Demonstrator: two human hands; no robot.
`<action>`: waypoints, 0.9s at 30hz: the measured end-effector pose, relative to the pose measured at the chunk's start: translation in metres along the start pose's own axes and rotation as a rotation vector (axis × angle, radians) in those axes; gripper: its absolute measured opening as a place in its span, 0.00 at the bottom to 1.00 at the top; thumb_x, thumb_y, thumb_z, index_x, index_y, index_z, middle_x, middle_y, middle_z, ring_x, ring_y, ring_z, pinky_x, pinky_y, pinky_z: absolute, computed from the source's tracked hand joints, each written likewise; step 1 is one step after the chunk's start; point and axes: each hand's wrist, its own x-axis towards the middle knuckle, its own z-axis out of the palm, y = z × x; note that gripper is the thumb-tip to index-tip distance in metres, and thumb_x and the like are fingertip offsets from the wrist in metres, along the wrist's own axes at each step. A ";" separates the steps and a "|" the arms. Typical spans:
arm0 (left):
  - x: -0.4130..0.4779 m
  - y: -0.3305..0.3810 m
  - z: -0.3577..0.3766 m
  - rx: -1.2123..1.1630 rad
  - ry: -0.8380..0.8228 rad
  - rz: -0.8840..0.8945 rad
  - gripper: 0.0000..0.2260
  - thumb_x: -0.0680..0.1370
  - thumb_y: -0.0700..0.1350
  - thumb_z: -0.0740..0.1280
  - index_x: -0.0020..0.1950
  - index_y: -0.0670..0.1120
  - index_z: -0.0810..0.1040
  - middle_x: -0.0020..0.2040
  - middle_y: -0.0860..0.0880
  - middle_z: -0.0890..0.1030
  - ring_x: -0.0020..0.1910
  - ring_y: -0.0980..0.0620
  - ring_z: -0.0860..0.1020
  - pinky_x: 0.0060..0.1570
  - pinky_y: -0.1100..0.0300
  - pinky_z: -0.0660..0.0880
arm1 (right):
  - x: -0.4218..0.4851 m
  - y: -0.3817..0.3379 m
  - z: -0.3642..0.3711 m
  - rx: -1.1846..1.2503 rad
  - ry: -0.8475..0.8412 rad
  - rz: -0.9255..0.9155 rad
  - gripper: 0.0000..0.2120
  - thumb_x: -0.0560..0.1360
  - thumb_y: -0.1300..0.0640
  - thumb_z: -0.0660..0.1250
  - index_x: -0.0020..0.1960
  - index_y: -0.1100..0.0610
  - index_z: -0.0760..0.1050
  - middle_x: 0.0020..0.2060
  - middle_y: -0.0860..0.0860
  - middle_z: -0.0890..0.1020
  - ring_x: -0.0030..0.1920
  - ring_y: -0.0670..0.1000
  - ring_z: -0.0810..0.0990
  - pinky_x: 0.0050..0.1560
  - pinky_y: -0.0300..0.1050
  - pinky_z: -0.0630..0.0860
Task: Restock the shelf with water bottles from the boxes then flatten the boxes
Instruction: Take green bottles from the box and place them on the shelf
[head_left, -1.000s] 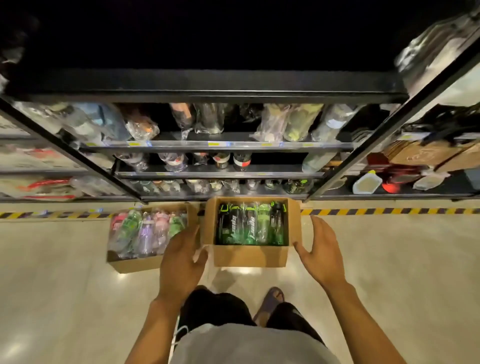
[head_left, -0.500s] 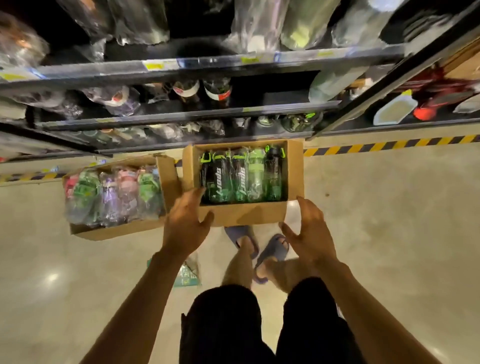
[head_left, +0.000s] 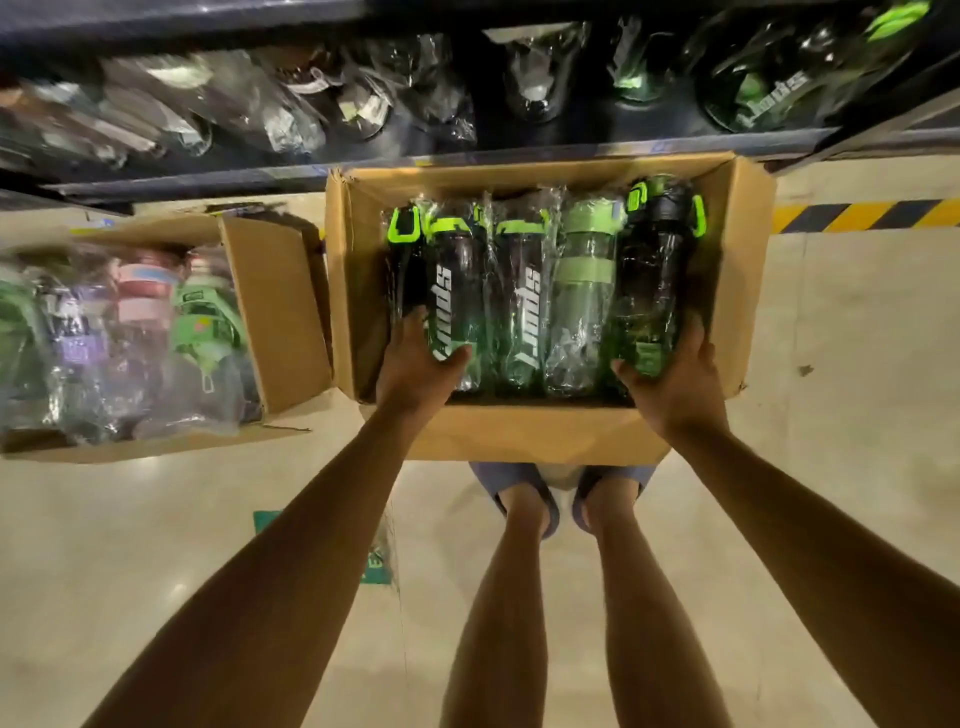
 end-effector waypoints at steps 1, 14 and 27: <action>0.013 -0.004 0.010 -0.049 -0.002 -0.042 0.42 0.75 0.61 0.73 0.82 0.49 0.58 0.79 0.45 0.66 0.76 0.43 0.68 0.72 0.47 0.70 | 0.010 0.002 0.010 0.070 0.028 0.038 0.51 0.73 0.43 0.76 0.82 0.55 0.47 0.76 0.63 0.66 0.72 0.70 0.69 0.69 0.68 0.72; 0.064 -0.019 0.034 -0.346 -0.121 -0.235 0.21 0.66 0.49 0.81 0.55 0.48 0.80 0.44 0.50 0.85 0.43 0.51 0.85 0.34 0.63 0.79 | 0.021 0.002 0.025 0.256 0.134 0.170 0.44 0.65 0.47 0.83 0.74 0.56 0.64 0.68 0.55 0.77 0.65 0.60 0.78 0.65 0.54 0.77; -0.069 0.053 -0.098 -0.699 -0.192 -0.250 0.31 0.71 0.38 0.79 0.70 0.49 0.70 0.57 0.48 0.81 0.54 0.49 0.82 0.44 0.57 0.83 | -0.118 -0.070 -0.115 0.957 -0.163 0.250 0.23 0.75 0.66 0.74 0.64 0.49 0.73 0.54 0.53 0.86 0.50 0.54 0.88 0.44 0.52 0.85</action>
